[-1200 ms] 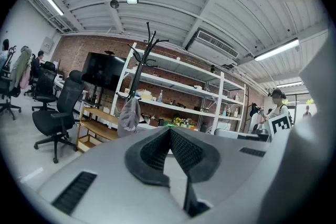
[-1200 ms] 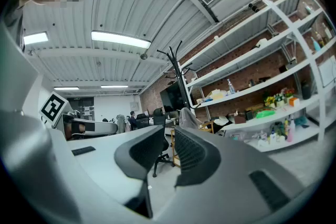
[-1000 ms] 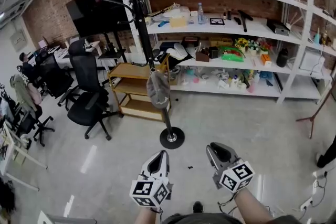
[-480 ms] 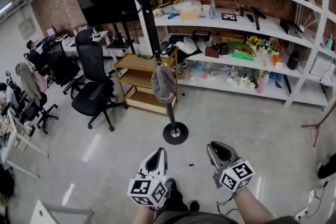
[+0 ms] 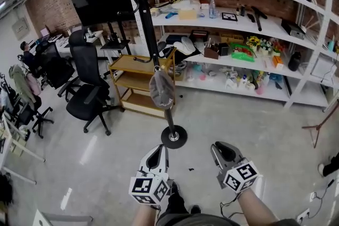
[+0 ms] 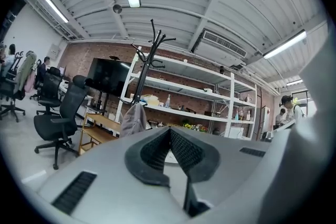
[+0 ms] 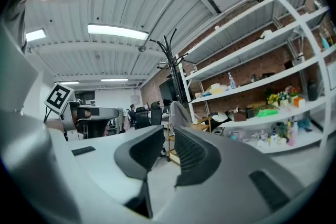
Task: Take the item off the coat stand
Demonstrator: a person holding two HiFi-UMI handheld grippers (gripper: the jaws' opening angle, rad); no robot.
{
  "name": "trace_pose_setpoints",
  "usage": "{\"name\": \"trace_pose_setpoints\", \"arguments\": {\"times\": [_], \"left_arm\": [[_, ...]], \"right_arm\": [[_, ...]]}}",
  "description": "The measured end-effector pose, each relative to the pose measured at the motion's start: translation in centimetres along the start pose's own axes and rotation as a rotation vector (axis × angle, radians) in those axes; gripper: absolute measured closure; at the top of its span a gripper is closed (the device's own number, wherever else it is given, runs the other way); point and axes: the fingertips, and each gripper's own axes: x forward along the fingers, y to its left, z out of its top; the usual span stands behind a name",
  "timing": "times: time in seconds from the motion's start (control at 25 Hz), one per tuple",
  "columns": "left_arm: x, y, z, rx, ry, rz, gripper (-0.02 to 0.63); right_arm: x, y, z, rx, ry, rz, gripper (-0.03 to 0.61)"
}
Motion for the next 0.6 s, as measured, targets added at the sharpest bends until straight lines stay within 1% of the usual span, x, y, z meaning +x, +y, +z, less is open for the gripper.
{"name": "trace_pose_setpoints", "arguments": {"times": [0.24, 0.6], "left_arm": [[2.1, 3.7, -0.1, -0.007, 0.015, 0.006, 0.606], [7.3, 9.5, 1.7, -0.005, 0.011, -0.003, 0.606]], "right_arm": [[5.0, 0.3, 0.3, -0.005, -0.003, 0.017, 0.508], [13.9, 0.0, 2.3, -0.021, -0.012, 0.028, 0.506]]}}
